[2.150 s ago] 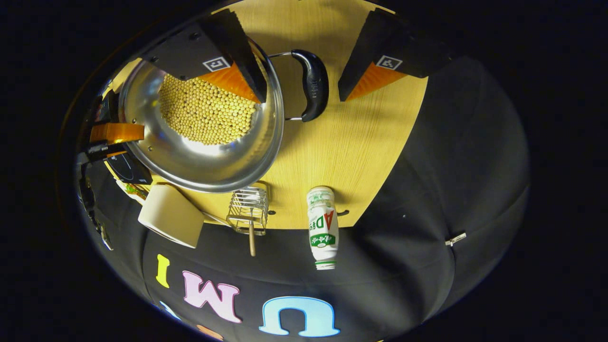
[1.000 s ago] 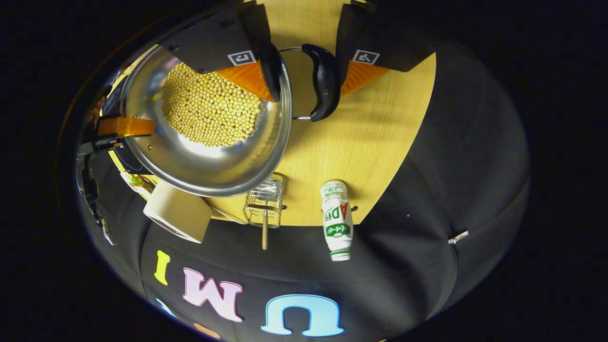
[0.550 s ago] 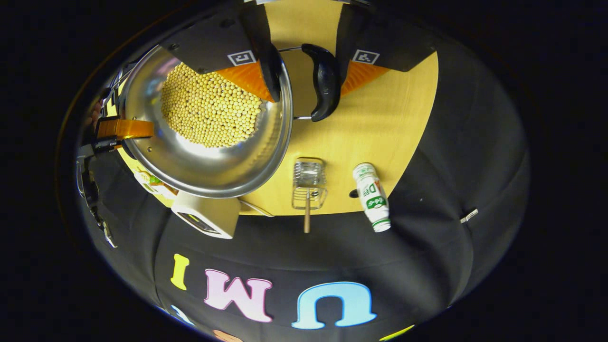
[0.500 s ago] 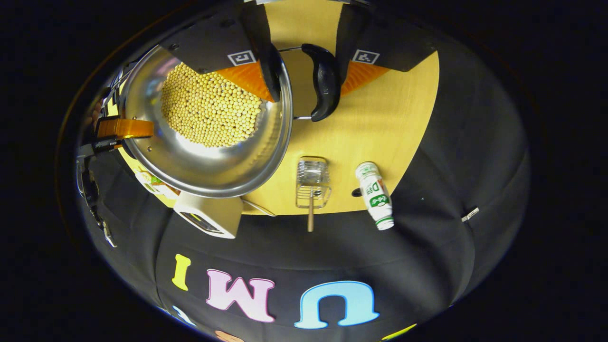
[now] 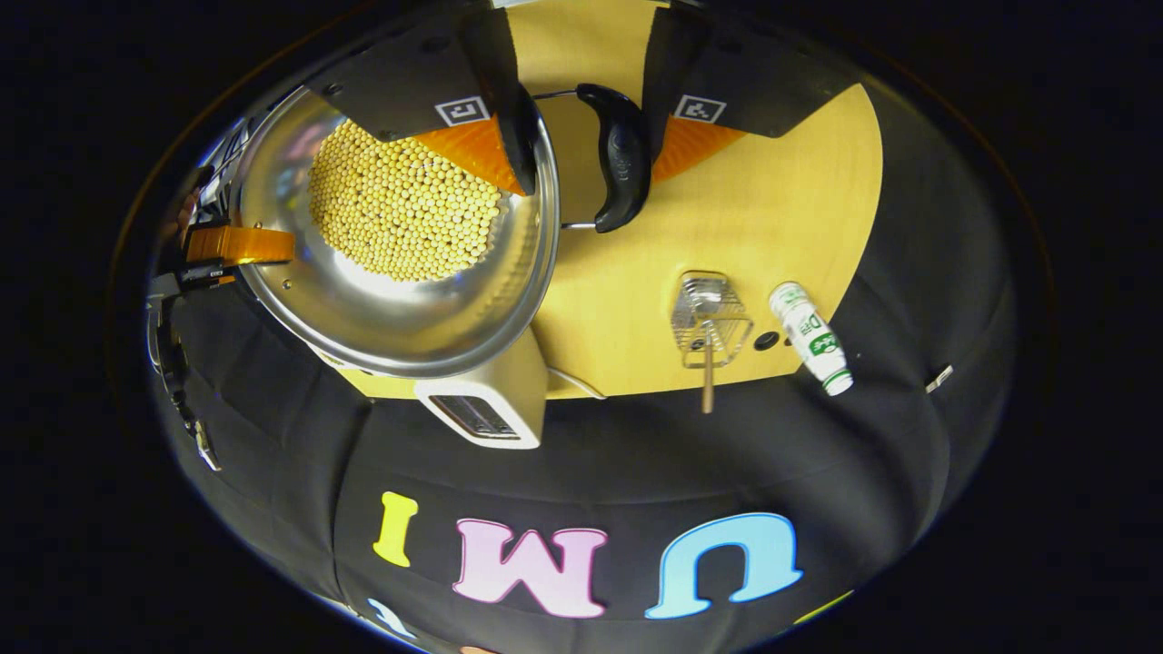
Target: First push the handle of the pot to place it horizontally, then grasp the pot with both hands and set it on the induction cooktop.
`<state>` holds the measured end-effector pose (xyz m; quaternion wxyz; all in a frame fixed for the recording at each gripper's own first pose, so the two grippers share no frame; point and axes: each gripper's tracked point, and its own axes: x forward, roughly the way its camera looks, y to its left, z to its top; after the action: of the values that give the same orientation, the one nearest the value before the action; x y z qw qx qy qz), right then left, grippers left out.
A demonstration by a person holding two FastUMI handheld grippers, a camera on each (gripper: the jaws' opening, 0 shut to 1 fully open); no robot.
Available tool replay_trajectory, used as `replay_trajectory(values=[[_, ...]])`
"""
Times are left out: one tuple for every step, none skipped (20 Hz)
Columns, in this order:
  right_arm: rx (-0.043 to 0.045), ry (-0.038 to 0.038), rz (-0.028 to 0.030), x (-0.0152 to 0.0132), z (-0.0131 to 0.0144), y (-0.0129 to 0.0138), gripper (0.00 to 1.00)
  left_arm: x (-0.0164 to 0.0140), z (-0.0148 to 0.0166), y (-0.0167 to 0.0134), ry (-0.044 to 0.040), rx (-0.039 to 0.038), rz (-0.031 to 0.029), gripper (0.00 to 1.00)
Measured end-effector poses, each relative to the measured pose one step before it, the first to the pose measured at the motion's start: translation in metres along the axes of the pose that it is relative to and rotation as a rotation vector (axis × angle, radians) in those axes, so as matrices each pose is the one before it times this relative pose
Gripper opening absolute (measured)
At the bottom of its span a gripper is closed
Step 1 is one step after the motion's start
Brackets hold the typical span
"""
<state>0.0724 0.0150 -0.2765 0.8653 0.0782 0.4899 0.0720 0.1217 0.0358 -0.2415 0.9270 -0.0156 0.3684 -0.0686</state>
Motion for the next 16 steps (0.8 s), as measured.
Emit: replay_trajectory(values=[[0.00566, 0.00132, -0.00427, -0.00087, 0.00143, -0.01168, 0.59, 0.00290, 0.00370, -0.01127, 0.00005, 0.00631, -0.00547, 0.59], [0.00541, 0.00228, -0.00419, -0.00150, -0.00028, -0.01200, 0.59, 0.00596, 0.00255, -0.01173, 0.00198, 0.00479, -0.00583, 0.59], [0.00569, 0.00201, -0.00401, -0.00006, 0.00070, -0.01066, 0.59, 0.00511, 0.00221, -0.01055, 0.00220, 0.00579, -0.00560, 0.59], [0.00407, 0.00282, -0.00502, 0.00085, 0.00053, -0.01004, 0.59, 0.00273, 0.00269, -0.01051, 0.00465, 0.00330, -0.00490, 0.58], [0.00243, 0.00109, -0.00297, 0.00088, 0.00109, -0.00953, 0.59, 0.00273, 0.00164, -0.00868, 0.00106, 0.00309, -0.00398, 0.59], [0.00336, 0.00036, -0.00248, 0.00162, 0.00106, -0.00985, 0.59, 0.00374, 0.00027, -0.00754, 0.00331, -0.00019, -0.00305, 0.59], [0.00223, 0.00266, -0.00206, 0.00113, -0.00061, -0.00849, 0.59, 0.00382, 0.00066, -0.00838, 0.00190, 0.00025, -0.00246, 0.59], [0.00238, 0.00277, -0.00223, 0.00305, 0.00080, -0.00876, 0.59, 0.00600, 0.00114, -0.00916, 0.00417, 0.00126, -0.00154, 0.59], [-0.00017, 0.00325, -0.00207, 0.00214, -0.00089, -0.00865, 0.59, 0.00417, 0.00115, -0.00731, 0.00352, 0.00034, -0.00099, 0.59], [0.00068, 0.00410, -0.00053, 0.00275, 0.00012, -0.00730, 0.59, 0.00440, 0.00030, -0.00615, 0.00265, 0.00089, -0.00020, 0.58], [0.00126, 0.00278, 0.00005, 0.00382, -0.00061, -0.00569, 0.59, 0.00456, 0.00060, -0.00560, 0.00259, -0.00004, -0.00091, 0.59], [0.00075, 0.00391, -0.00110, 0.00345, -0.00009, -0.00570, 0.59, 0.00458, -0.00185, -0.00396, 0.00280, -0.00060, 0.00011, 0.59], [-0.00124, 0.00243, 0.00009, 0.00313, -0.00143, -0.00539, 0.59, 0.00411, -0.00024, -0.00397, 0.00260, -0.00024, 0.00157, 0.59], [-0.00246, 0.00215, 0.00115, 0.00438, -0.00112, -0.00403, 0.59, 0.00438, -0.00156, -0.00318, 0.00116, -0.00065, 0.00192, 0.59], [-0.00115, 0.00291, 0.00202, 0.00355, -0.00004, -0.00262, 0.59, 0.00298, -0.00107, -0.00233, 0.00441, -0.00248, 0.00207, 0.59], [-0.00161, 0.00500, 0.00280, 0.00390, -0.00114, -0.00235, 0.59, 0.00477, -0.00184, -0.00131, 0.00693, -0.00443, 0.00221, 0.59]])
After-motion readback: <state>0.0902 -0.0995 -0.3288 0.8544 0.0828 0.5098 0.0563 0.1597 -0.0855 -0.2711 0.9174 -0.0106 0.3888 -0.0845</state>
